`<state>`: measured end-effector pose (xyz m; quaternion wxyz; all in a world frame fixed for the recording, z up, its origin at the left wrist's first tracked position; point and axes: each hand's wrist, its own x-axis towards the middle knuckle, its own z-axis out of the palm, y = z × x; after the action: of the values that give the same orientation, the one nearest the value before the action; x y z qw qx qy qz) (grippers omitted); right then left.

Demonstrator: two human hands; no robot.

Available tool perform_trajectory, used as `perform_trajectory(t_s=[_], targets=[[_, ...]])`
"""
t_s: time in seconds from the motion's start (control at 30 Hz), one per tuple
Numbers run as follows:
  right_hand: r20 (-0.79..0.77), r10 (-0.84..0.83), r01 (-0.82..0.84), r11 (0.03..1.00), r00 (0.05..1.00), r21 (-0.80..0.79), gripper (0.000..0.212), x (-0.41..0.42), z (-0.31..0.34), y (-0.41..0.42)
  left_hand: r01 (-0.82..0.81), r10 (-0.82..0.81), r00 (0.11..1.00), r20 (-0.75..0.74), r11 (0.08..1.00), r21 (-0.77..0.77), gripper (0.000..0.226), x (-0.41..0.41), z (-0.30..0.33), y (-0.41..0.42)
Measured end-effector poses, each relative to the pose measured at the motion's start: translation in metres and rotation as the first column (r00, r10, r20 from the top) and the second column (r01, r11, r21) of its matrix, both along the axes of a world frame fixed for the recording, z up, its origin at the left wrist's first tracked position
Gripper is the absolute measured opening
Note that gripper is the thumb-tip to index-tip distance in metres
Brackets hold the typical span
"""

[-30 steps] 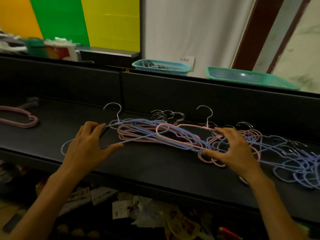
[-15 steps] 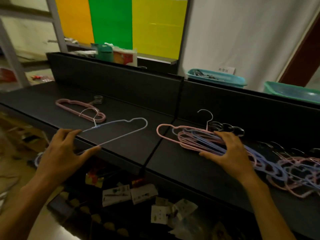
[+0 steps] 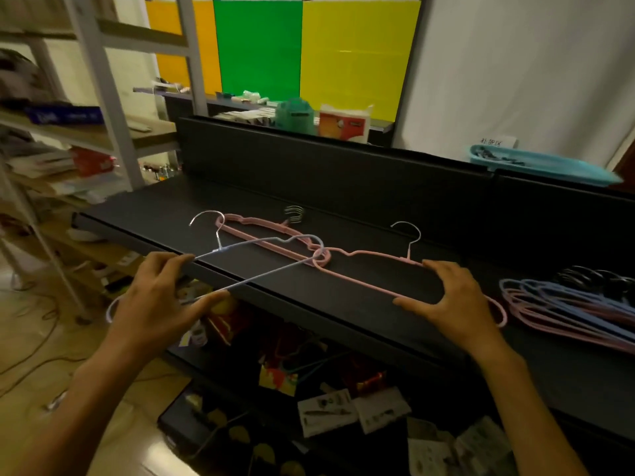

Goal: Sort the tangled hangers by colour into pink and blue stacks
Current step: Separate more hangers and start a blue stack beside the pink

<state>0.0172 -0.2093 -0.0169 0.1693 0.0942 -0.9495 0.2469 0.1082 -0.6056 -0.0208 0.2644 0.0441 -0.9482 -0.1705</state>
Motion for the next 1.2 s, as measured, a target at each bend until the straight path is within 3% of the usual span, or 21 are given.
perform_trajectory(t_s=[0.5,0.7,1.2], targets=[[0.116,-0.096,0.091,0.995,0.989,0.047,0.090,-0.102,-0.013,-0.170,0.161,-0.162,0.987,0.004,0.987,0.018,0.085,-0.138,0.002,-0.130],[0.162,-0.145,0.131,0.987,0.976,0.095,0.091,-0.131,-0.018,-0.210,0.232,-0.233,0.972,0.024,0.972,0.040,0.085,-0.194,0.003,-0.166],[0.313,-0.179,0.173,0.984,0.933,0.049,0.093,-0.144,-0.025,-0.270,0.523,-0.526,0.850,0.017,0.849,0.075,0.088,-0.293,0.012,-0.196]])
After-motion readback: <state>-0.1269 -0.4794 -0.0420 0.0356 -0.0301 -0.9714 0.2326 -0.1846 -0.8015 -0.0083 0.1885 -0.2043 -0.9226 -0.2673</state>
